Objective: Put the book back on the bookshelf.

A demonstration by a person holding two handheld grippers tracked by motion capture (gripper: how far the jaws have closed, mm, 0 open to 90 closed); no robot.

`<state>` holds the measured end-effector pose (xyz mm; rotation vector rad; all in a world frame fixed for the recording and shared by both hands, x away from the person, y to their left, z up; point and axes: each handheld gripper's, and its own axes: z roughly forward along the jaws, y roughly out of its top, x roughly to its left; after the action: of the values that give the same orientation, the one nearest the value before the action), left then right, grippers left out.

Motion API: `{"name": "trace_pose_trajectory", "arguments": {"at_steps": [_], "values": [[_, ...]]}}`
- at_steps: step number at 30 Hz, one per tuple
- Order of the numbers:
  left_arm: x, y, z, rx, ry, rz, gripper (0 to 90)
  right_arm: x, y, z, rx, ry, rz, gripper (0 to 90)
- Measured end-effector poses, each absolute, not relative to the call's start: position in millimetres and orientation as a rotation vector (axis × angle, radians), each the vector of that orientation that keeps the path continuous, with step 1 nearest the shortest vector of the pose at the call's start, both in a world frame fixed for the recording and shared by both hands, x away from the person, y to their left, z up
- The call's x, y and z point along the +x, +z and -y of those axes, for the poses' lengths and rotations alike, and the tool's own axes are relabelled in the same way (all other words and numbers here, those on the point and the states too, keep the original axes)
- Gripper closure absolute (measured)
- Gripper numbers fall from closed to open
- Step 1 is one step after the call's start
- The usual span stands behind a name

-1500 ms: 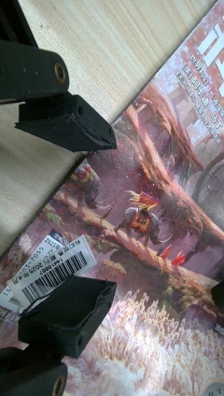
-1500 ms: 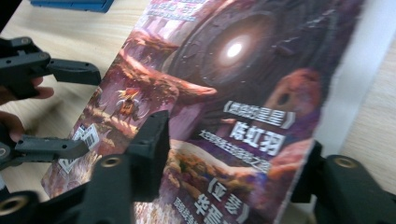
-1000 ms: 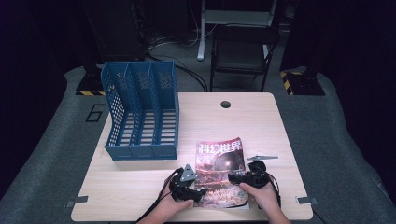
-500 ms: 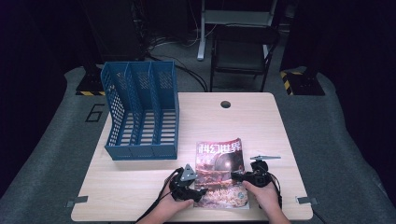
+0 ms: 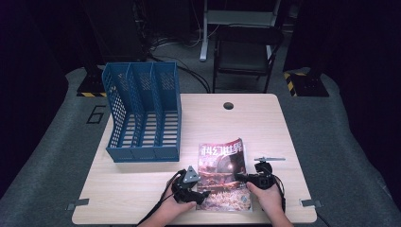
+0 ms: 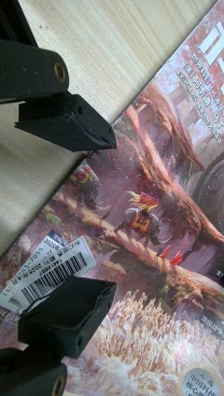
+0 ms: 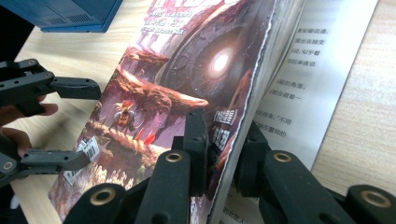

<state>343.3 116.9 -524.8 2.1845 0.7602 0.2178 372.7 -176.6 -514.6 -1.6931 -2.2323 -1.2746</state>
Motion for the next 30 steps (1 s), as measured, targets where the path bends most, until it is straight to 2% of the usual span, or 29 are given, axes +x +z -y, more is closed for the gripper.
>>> {"name": "trace_pose_trajectory", "arguments": {"at_steps": [14, 30], "values": [[350.2, -523.4, -117.8, 2.189, 0.197, -0.776, 28.0, 363.9, -508.8, 170.5, -1.691, -1.368, 2.281, 85.6], [363.3, -518.5, -127.3, 2.151, 0.204, -0.865, 29.3, 351.7, -496.5, 166.2, -1.649, -1.573, 2.242, 86.6]]}}
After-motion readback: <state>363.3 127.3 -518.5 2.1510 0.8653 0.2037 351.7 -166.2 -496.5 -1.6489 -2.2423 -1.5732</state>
